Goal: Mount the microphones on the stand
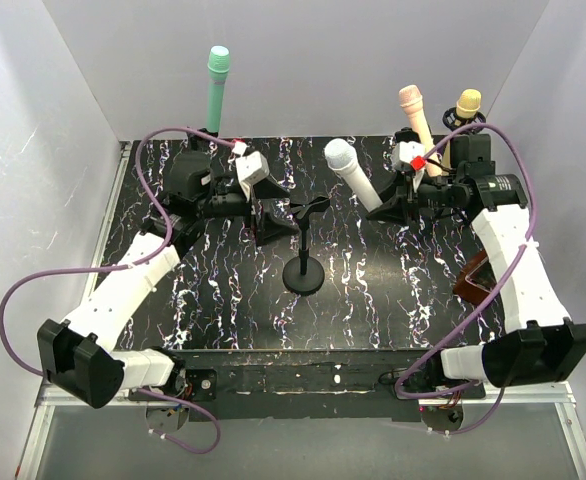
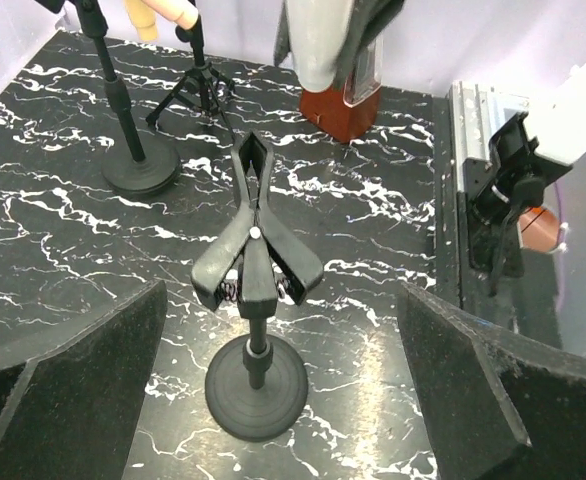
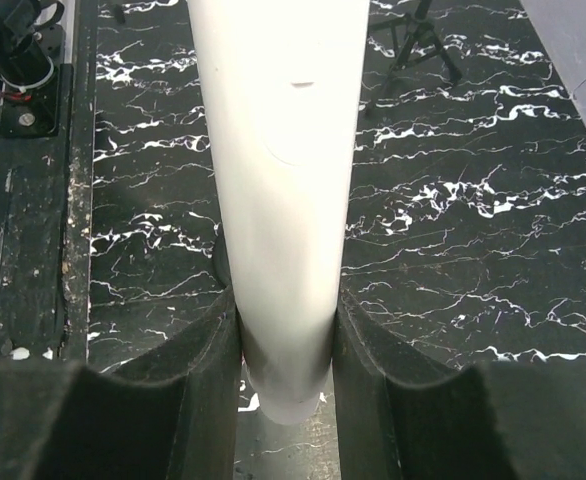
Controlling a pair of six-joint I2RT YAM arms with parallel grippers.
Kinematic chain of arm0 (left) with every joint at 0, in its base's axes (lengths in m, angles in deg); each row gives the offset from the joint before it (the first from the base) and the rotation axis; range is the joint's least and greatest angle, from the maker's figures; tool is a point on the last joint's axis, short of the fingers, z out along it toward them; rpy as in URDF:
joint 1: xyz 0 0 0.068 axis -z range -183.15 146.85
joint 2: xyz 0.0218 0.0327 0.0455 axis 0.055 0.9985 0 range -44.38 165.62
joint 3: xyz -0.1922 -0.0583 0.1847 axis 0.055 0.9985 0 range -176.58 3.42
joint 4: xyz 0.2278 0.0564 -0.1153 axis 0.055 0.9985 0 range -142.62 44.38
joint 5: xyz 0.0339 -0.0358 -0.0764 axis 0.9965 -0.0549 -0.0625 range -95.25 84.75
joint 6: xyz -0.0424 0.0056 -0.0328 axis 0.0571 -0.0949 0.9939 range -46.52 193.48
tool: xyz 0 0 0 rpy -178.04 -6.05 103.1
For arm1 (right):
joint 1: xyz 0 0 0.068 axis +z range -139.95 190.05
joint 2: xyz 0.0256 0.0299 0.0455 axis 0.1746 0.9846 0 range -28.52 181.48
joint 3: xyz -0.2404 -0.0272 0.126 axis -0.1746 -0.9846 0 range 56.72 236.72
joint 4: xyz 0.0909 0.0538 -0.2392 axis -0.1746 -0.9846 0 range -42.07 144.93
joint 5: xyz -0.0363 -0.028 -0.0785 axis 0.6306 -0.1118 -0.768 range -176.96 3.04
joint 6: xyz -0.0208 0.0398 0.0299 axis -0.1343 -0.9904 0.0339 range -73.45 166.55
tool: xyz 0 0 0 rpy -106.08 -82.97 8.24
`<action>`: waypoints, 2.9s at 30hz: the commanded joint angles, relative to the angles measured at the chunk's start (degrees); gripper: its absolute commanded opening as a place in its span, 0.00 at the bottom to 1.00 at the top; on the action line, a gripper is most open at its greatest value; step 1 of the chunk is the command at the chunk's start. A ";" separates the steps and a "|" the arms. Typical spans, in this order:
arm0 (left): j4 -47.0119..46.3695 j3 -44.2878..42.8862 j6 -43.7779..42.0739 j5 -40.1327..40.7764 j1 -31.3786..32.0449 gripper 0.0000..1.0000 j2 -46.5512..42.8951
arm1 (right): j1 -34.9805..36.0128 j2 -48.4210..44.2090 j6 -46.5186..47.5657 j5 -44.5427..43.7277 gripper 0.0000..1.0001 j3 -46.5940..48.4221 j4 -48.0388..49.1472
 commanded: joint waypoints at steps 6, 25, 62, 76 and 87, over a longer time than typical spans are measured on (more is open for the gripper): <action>-18.09 8.10 -2.47 -0.36 -0.18 0.98 -2.77 | 2.40 3.66 3.21 -1.72 0.01 4.60 -3.11; -24.78 12.94 3.25 2.45 -0.18 0.98 -3.29 | 3.11 4.19 3.57 -1.10 0.01 4.95 -4.52; -20.11 13.29 3.16 8.35 -0.18 0.98 -6.72 | 2.49 2.87 4.97 -1.10 0.01 3.37 -4.52; -32.85 14.16 12.21 -2.38 -0.18 0.98 -0.39 | 3.10 6.30 4.53 2.06 0.01 5.13 -5.48; -30.67 14.87 11.08 2.36 2.01 0.95 -0.04 | 6.18 9.11 1.81 -0.75 0.01 7.06 -4.60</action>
